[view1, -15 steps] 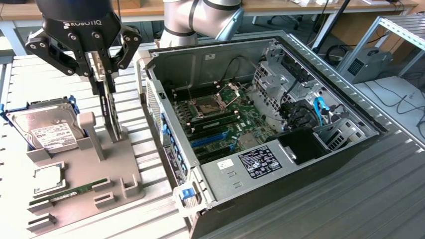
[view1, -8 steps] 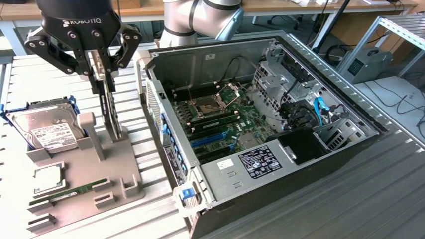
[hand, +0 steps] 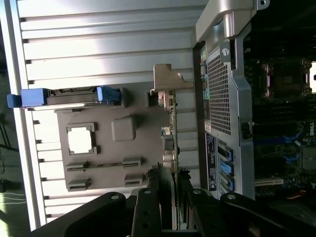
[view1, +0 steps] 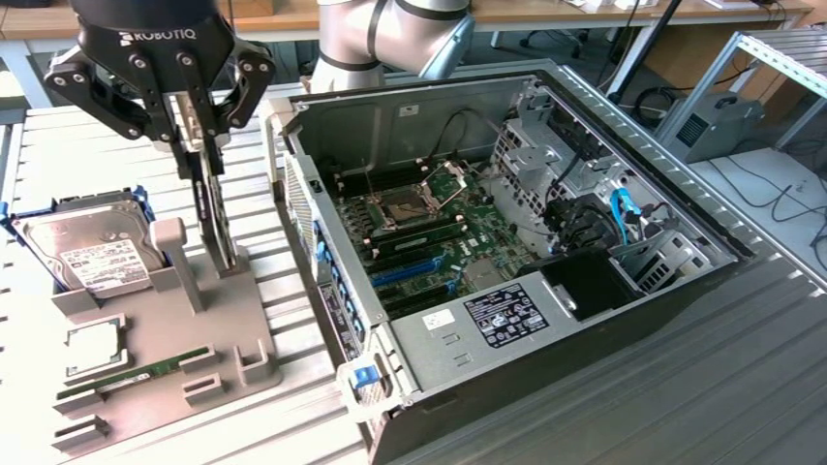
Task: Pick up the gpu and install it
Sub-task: 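Pick up the gpu and move the gpu toward the slot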
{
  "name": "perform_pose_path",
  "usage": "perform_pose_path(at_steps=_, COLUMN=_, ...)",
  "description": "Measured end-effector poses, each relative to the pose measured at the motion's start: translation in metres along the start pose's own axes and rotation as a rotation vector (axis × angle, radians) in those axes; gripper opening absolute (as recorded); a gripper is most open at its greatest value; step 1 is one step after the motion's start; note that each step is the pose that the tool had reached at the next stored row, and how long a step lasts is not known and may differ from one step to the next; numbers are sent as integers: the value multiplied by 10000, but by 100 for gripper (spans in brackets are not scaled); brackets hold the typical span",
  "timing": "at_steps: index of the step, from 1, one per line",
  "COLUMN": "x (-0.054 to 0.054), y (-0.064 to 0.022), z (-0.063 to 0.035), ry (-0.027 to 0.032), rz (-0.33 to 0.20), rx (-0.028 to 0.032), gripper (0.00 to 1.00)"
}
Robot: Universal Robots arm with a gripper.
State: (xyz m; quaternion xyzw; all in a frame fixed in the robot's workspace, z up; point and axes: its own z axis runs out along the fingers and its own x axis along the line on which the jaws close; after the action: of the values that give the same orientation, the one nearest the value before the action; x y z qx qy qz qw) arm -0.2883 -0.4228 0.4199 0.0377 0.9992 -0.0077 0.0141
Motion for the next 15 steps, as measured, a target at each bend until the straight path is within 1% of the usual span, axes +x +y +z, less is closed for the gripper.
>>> perform_pose_path(at_steps=11, x=-3, y=-1, z=-53, ry=-1, rz=0, rx=-1, gripper=27)
perform_pose_path(at_steps=15, x=-46, y=3, z=-53, ry=2, rz=0, rx=-10, gripper=27)
